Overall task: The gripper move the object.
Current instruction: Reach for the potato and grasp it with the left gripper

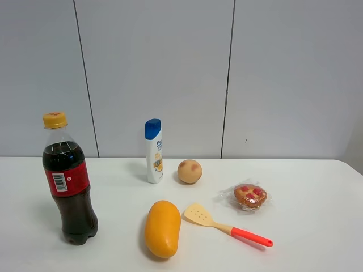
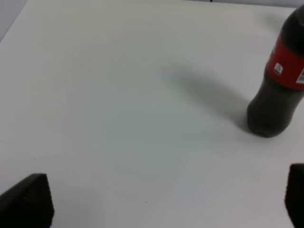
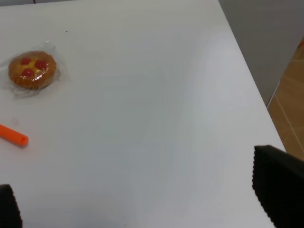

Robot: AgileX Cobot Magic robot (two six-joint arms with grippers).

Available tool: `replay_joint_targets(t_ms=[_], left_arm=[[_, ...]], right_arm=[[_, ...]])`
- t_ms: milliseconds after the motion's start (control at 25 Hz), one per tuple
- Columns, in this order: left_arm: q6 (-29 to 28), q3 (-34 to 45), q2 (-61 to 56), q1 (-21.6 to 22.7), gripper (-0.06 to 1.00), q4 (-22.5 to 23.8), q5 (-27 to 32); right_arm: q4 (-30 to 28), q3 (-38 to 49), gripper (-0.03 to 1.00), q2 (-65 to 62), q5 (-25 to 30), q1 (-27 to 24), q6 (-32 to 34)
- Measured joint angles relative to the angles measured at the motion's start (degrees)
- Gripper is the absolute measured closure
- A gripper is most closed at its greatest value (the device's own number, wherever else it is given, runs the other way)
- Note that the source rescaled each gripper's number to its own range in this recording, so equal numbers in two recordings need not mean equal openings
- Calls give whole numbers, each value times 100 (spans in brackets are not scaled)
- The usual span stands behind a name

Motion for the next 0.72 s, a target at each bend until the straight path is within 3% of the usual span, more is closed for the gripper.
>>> replay_joint_targets(t_ms=[440, 720], left_arm=[[0, -89, 51, 0, -6, 0, -38], [244, -1311, 1473, 0, -6, -295, -343]], right_arm=[[0, 0, -3, 0, 0, 0, 0], [0, 0, -3, 0, 0, 0, 0]])
